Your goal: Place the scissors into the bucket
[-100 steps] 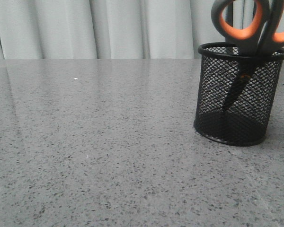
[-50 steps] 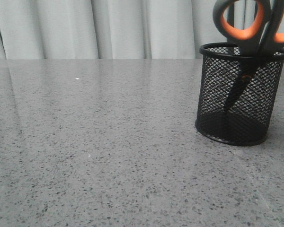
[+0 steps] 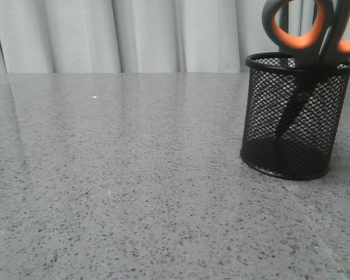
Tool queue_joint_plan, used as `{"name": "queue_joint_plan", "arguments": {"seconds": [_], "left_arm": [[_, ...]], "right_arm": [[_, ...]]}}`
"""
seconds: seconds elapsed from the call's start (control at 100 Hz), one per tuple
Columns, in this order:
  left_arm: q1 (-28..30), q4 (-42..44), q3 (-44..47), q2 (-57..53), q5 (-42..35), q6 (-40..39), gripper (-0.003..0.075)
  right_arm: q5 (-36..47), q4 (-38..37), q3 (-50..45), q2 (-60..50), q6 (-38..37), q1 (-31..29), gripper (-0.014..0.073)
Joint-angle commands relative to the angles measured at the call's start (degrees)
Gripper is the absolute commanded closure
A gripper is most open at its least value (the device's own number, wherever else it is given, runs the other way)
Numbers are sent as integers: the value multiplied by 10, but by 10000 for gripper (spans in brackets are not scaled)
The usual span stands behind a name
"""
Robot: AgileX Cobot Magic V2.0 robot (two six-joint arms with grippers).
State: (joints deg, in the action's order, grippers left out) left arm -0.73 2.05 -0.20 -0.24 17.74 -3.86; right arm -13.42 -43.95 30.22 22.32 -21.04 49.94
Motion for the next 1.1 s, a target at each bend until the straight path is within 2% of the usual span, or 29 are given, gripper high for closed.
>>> {"name": "queue_joint_plan", "arguments": {"seconds": [0.0,0.17,0.42,1.09], "left_arm": [[2,6,17,-14,-34,-5,741],[2,43,17,-14,-23,-4,741],[2,15,17,-14,-25,-4,741],[2,15,17,-14,-26,-4,741]], "right_arm": [[35,-11,18,3,-2,-1,638],[35,-11,18,3,-2,-1,638],[35,-11,18,3,-2,-1,638],[35,-11,17,3,-2,-1,638]]}}
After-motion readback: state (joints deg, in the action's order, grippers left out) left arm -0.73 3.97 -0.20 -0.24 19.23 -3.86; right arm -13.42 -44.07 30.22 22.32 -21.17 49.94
